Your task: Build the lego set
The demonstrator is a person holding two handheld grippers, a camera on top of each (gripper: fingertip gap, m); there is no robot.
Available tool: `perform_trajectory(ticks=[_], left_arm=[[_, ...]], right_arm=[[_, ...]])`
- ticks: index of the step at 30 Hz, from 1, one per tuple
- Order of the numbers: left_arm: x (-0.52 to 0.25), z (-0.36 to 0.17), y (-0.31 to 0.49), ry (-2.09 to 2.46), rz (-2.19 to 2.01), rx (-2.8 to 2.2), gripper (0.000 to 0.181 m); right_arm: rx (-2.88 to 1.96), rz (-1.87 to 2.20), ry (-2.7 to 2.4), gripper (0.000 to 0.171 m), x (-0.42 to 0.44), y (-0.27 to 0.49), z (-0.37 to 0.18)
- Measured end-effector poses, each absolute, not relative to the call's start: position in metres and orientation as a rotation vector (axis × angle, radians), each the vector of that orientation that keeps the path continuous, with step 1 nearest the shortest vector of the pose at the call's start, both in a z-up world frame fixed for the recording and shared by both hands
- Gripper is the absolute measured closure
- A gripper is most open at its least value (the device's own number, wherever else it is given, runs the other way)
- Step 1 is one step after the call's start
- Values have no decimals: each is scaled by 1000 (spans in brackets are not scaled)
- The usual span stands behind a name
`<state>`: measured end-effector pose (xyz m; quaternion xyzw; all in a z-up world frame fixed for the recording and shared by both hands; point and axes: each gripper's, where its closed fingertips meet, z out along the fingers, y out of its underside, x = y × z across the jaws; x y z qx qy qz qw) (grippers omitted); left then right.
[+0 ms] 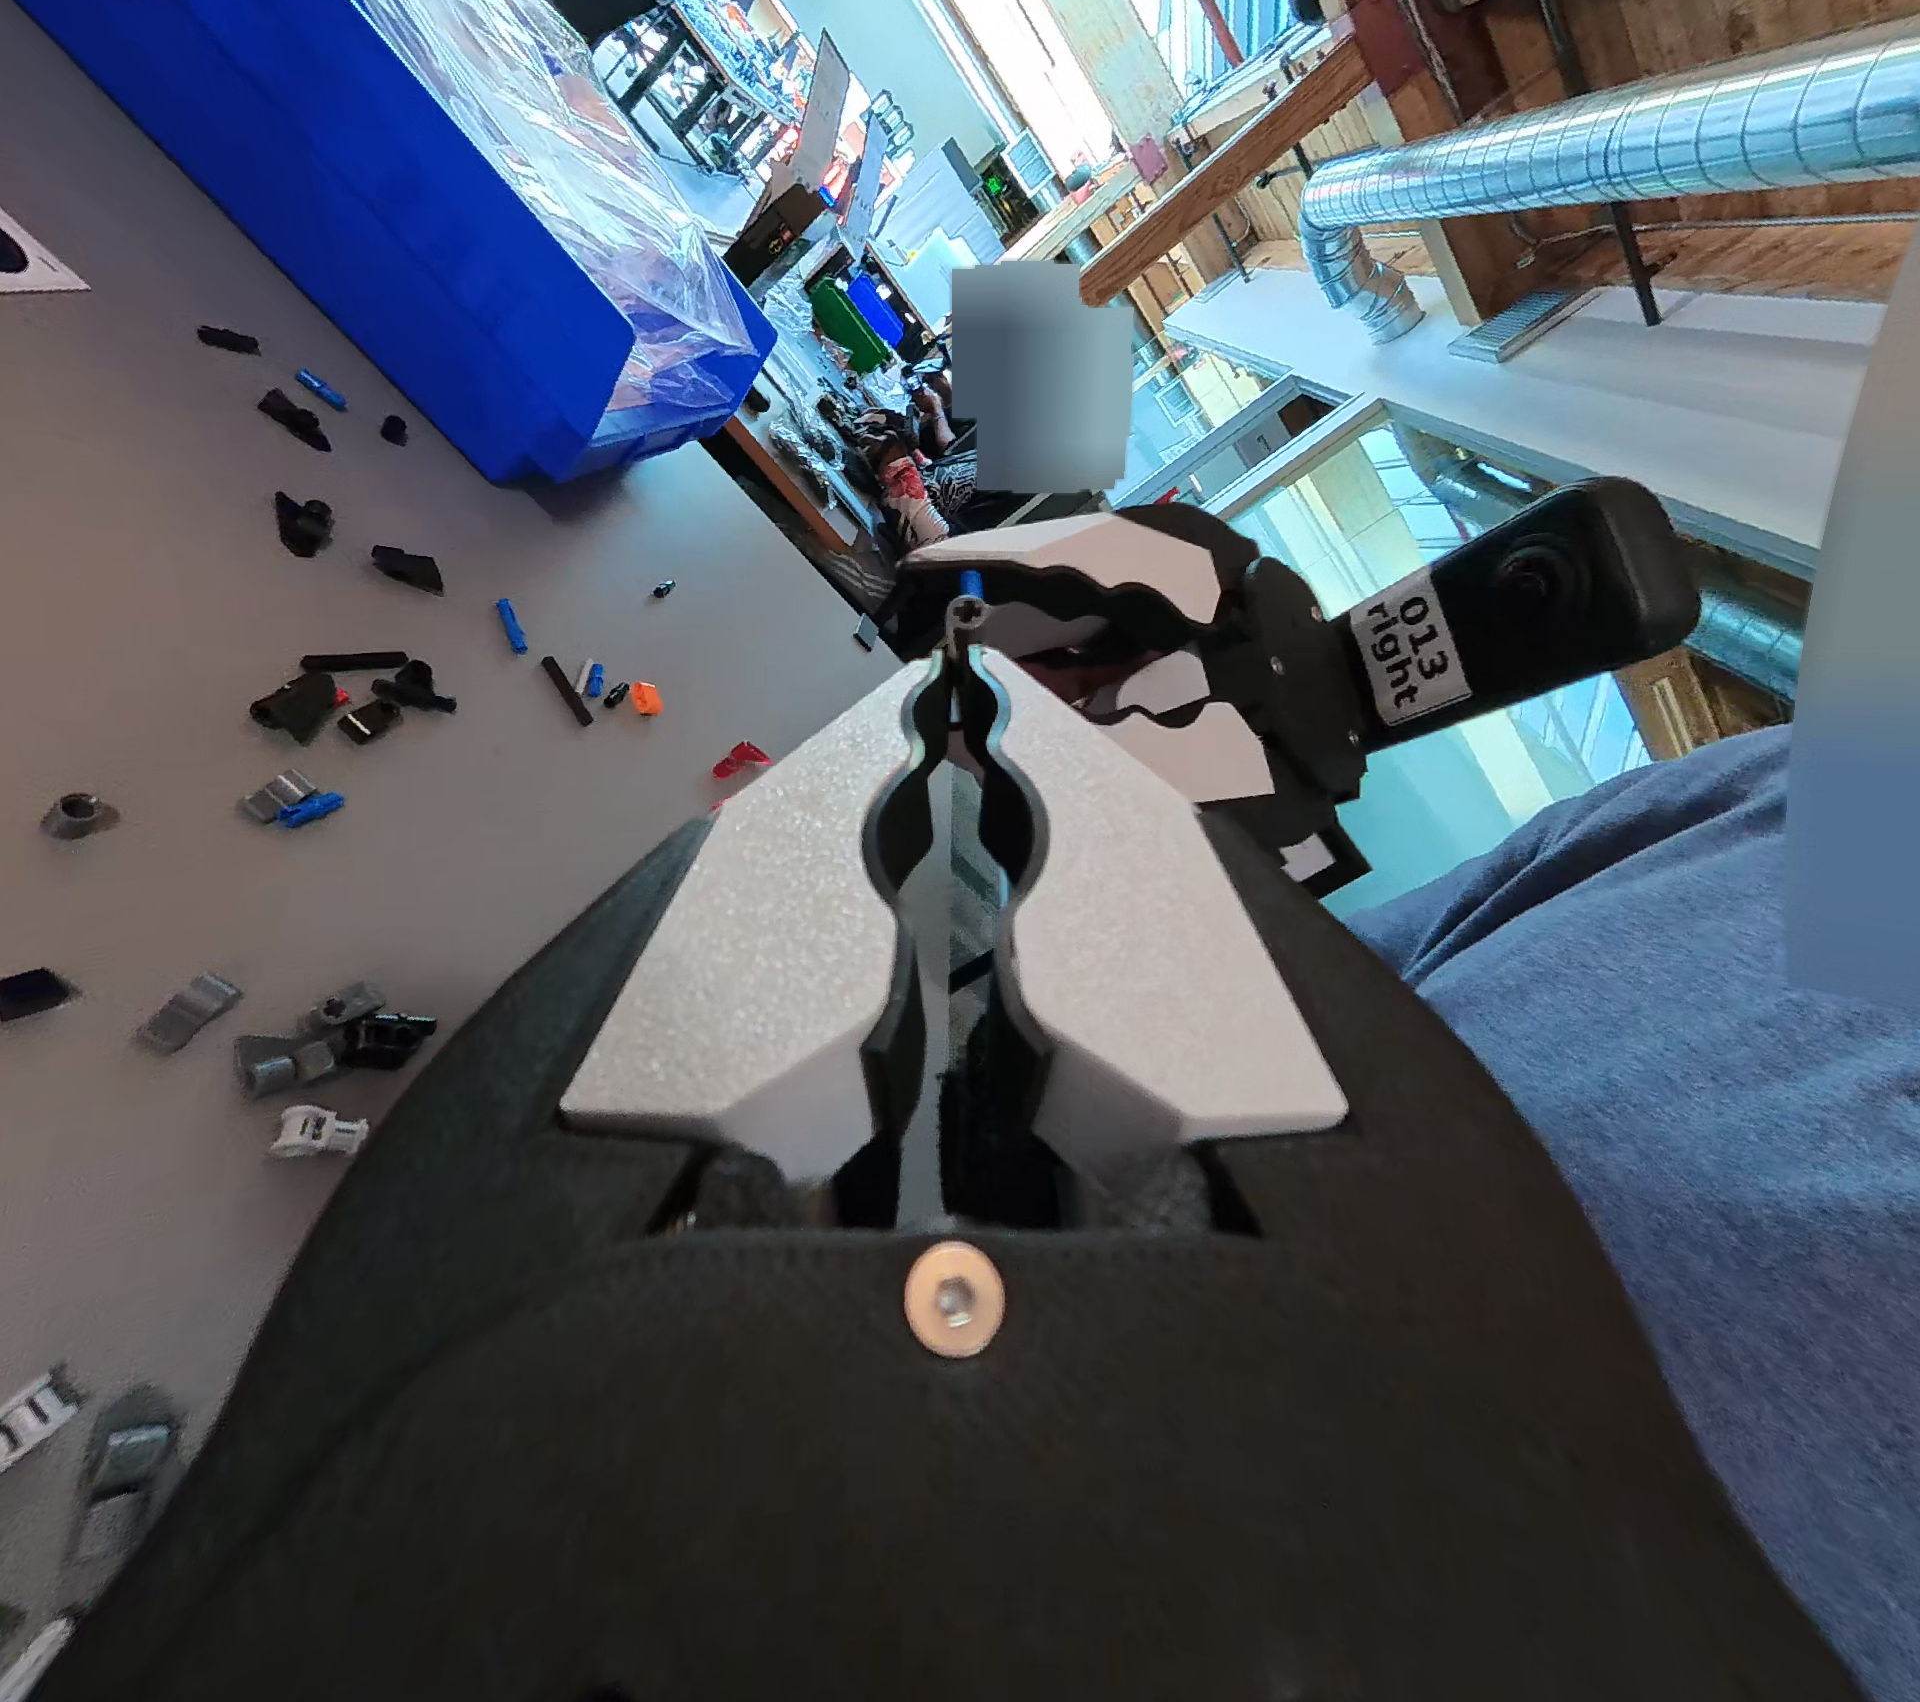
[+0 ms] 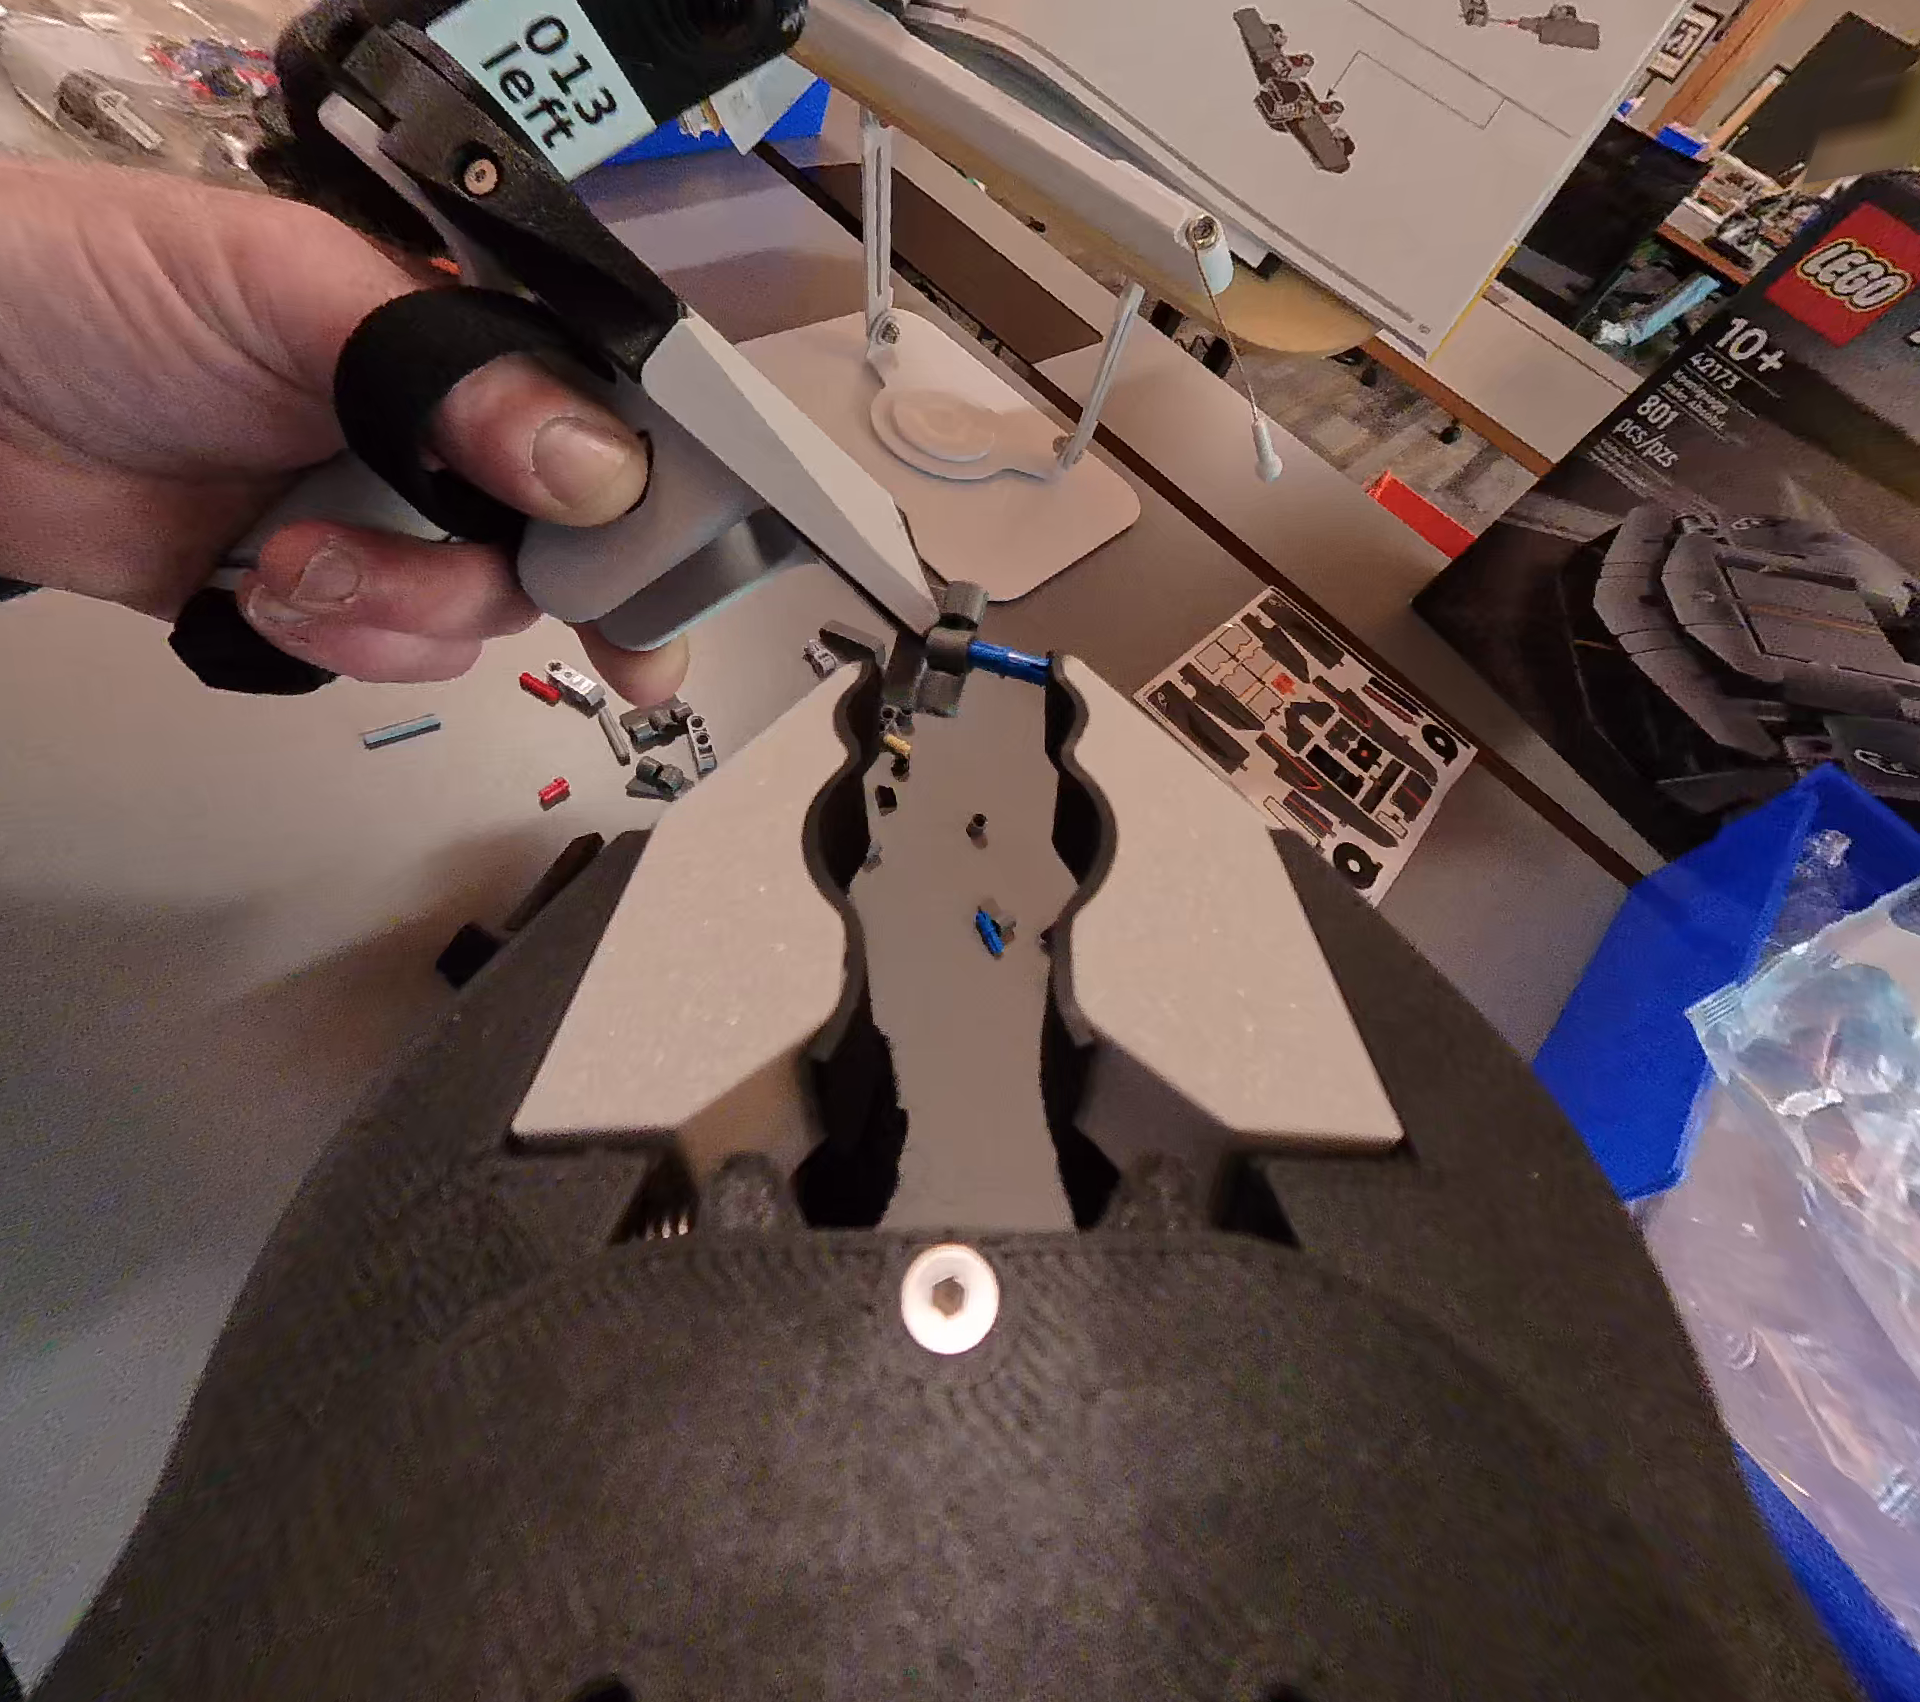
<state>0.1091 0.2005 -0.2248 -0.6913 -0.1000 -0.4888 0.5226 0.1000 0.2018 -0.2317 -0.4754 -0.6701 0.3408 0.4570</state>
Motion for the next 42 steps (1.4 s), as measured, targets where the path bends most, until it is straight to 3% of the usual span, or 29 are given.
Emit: perform_trajectory(ticks=[3,9,33,35,42], left_arm=[[107,-225,201,-252,-1181,-1646,181],[109,-225,202,-253,-1178,-1651,181],[109,-238,202,-254,-1075,-1737,181],[107,-240,202,-254,-1057,-1748,181],[106,-243,201,-258,-1050,-1762,181]], right_arm=[[-1172,893,-1651,140,104,203,-227],[-1213,955,-1628,153,107,204,-221],[-1202,749,-1660,154,104,206,-233],[-1186,715,-1652,166,104,208,-232],[-1208,753,-1664,165,103,208,-236]])
